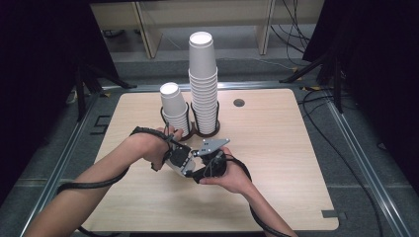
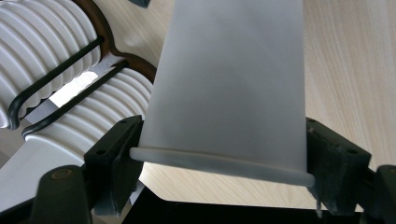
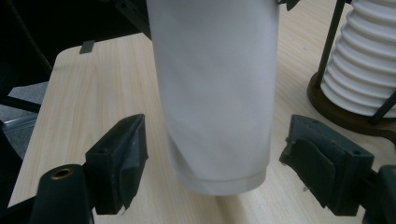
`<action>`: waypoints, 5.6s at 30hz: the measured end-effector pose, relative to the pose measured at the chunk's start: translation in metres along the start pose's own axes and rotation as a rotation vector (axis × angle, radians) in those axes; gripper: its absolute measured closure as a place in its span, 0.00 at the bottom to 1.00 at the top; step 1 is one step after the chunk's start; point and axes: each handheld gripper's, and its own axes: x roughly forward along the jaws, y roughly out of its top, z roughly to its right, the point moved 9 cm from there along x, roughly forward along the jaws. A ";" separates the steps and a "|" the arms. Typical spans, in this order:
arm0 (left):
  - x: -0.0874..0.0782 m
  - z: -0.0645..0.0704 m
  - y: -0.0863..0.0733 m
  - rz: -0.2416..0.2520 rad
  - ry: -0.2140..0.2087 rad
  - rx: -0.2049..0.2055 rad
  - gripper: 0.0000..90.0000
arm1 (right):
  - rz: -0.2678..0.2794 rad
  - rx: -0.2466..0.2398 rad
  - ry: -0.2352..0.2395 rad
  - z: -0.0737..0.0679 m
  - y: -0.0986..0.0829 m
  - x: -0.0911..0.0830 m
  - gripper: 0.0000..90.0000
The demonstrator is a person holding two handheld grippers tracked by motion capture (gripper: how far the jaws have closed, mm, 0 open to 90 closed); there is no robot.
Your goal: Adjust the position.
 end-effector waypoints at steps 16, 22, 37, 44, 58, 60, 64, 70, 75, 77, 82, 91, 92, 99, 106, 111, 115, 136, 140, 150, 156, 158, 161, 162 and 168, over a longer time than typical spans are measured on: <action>0.001 -0.007 0.004 0.010 -0.016 0.125 0.23 | 0.007 0.013 0.001 0.001 -0.003 0.010 0.25; 0.001 -0.007 0.005 0.021 -0.005 0.109 0.23 | 0.017 0.015 0.005 0.001 -0.002 0.009 0.25; 0.000 -0.007 0.000 0.016 -0.004 0.102 0.23 | 0.023 0.042 0.000 0.000 -0.007 0.011 0.23; -0.002 -0.010 0.002 0.017 0.007 0.120 0.23 | 0.006 0.098 0.001 -0.002 -0.010 0.013 0.23; -0.005 -0.008 0.005 0.036 0.007 0.095 0.23 | 0.022 0.090 -0.011 -0.001 -0.011 0.013 0.30; -0.005 -0.009 0.005 0.033 0.021 0.084 0.23 | 0.048 0.109 0.006 -0.005 -0.009 0.014 0.30; -0.006 -0.010 0.004 0.039 0.043 0.054 0.22 | 0.003 -0.006 -0.027 0.003 -0.014 0.011 0.31; -0.007 -0.009 0.005 0.051 0.075 0.001 0.21 | 0.015 -0.017 -0.031 0.002 -0.014 0.009 0.32; -0.008 -0.009 0.007 0.090 0.066 -0.014 0.17 | 0.030 -0.048 -0.052 0.004 -0.013 0.007 0.32; -0.008 -0.008 0.009 0.130 0.057 -0.065 0.15 | 0.036 -0.080 -0.056 0.005 -0.013 0.006 0.32; -0.013 -0.014 0.013 0.256 0.092 -0.129 0.06 | 0.045 -0.087 -0.063 0.007 -0.014 0.001 0.32; -0.013 -0.018 0.001 0.553 0.181 -0.416 0.00 | 0.086 -0.045 -0.109 0.010 -0.027 -0.011 0.32; -0.012 -0.017 -0.002 0.588 0.182 -0.454 0.00 | 0.101 -0.074 -0.125 0.013 -0.027 -0.013 0.32; 0.002 -0.012 -0.013 0.841 0.172 -0.784 0.00 | 0.164 -0.043 -0.169 0.018 -0.029 -0.028 0.32; 0.022 -0.005 -0.002 1.046 0.130 -1.078 0.00 | 0.195 -0.026 -0.204 0.021 -0.028 -0.031 0.32; 0.024 -0.005 0.007 1.199 0.069 -1.229 0.00 | 0.210 -0.003 -0.205 0.021 -0.026 -0.029 0.31; 0.022 -0.006 0.013 1.269 0.022 -1.285 0.00 | 0.214 -0.016 -0.206 0.022 -0.026 -0.027 0.31; 0.019 -0.017 0.024 1.375 -0.033 -1.388 0.00 | 0.227 -0.008 -0.201 0.022 -0.021 -0.024 0.31; 0.016 -0.021 0.025 1.405 -0.037 -1.390 0.00 | 0.237 -0.007 -0.168 0.018 -0.020 -0.020 0.31; 0.012 -0.023 0.028 1.402 0.011 -1.373 0.08 | 0.223 -0.001 -0.174 0.018 -0.021 -0.018 0.30; 0.010 -0.023 0.029 1.375 0.061 -1.336 0.10 | 0.222 -0.010 -0.176 0.019 -0.021 -0.017 0.30; 0.009 -0.024 0.031 1.379 0.076 -1.322 0.11 | 0.222 -0.024 -0.176 0.020 -0.020 -0.016 0.29; 0.008 -0.023 0.031 1.351 0.098 -1.306 0.12 | 0.216 -0.022 -0.177 0.020 -0.021 -0.016 0.29; 0.008 -0.022 0.031 1.347 0.102 -1.300 0.12 | 0.220 -0.023 -0.182 0.020 -0.021 -0.016 0.29; 0.006 -0.022 0.031 1.332 0.126 -1.277 0.14 | 0.214 -0.013 -0.178 0.020 -0.021 -0.017 0.28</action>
